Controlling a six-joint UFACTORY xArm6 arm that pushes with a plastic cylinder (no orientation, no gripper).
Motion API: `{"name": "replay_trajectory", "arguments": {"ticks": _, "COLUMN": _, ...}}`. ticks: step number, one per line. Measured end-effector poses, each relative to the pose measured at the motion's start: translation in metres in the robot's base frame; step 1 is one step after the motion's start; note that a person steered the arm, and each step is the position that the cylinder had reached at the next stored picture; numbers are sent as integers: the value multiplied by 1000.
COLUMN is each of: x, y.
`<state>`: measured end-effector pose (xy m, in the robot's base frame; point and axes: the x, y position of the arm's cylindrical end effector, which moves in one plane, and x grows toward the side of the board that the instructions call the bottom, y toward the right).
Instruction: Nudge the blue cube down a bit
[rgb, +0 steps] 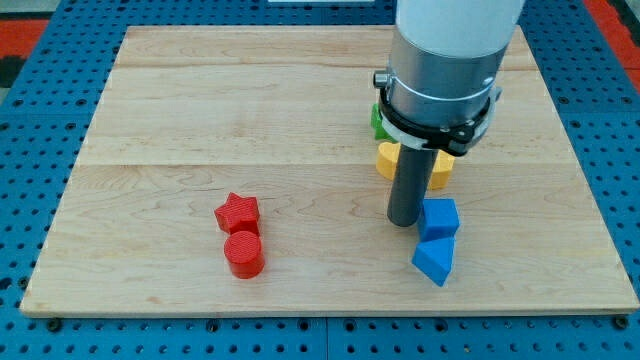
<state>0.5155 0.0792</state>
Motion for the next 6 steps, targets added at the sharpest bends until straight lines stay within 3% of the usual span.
{"name": "replay_trajectory", "arguments": {"ticks": 2, "x": -9, "y": 14}}
{"name": "replay_trajectory", "arguments": {"ticks": 4, "x": 22, "y": 23}}
{"name": "replay_trajectory", "arguments": {"ticks": 6, "x": 2, "y": 23}}
